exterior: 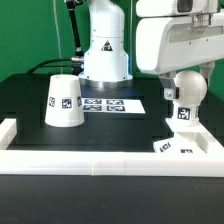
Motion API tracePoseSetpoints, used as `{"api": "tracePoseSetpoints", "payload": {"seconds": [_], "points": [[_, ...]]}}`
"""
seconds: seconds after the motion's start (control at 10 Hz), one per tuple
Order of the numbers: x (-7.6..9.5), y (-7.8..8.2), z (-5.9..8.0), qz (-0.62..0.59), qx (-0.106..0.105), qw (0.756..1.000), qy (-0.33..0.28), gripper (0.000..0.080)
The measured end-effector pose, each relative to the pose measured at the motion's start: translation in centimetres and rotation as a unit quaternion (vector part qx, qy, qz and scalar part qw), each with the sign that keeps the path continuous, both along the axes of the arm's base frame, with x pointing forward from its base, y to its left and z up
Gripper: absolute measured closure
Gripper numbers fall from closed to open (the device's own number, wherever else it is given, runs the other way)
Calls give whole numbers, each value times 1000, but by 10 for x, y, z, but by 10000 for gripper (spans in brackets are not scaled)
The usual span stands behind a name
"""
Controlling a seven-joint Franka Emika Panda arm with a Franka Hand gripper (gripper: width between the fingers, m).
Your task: Assemble lamp
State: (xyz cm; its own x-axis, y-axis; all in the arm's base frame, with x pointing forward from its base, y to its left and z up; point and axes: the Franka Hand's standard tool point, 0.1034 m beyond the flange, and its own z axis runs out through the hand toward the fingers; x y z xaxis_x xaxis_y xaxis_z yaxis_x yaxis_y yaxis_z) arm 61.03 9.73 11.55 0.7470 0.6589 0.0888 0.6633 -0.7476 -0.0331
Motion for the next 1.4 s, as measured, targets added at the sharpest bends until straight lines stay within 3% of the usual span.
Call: {"api": "tracePoseSetpoints", "payload": {"seconds": [0.4, 0.9, 1.2, 1.4], "points": [[1, -5, -1, 105, -12, 994, -8, 101], [0, -11, -2, 350, -51, 935, -18, 101], [1, -19, -4, 434, -67, 898, -17, 101], [0, -24, -5, 429, -67, 901, -15, 101]]}}
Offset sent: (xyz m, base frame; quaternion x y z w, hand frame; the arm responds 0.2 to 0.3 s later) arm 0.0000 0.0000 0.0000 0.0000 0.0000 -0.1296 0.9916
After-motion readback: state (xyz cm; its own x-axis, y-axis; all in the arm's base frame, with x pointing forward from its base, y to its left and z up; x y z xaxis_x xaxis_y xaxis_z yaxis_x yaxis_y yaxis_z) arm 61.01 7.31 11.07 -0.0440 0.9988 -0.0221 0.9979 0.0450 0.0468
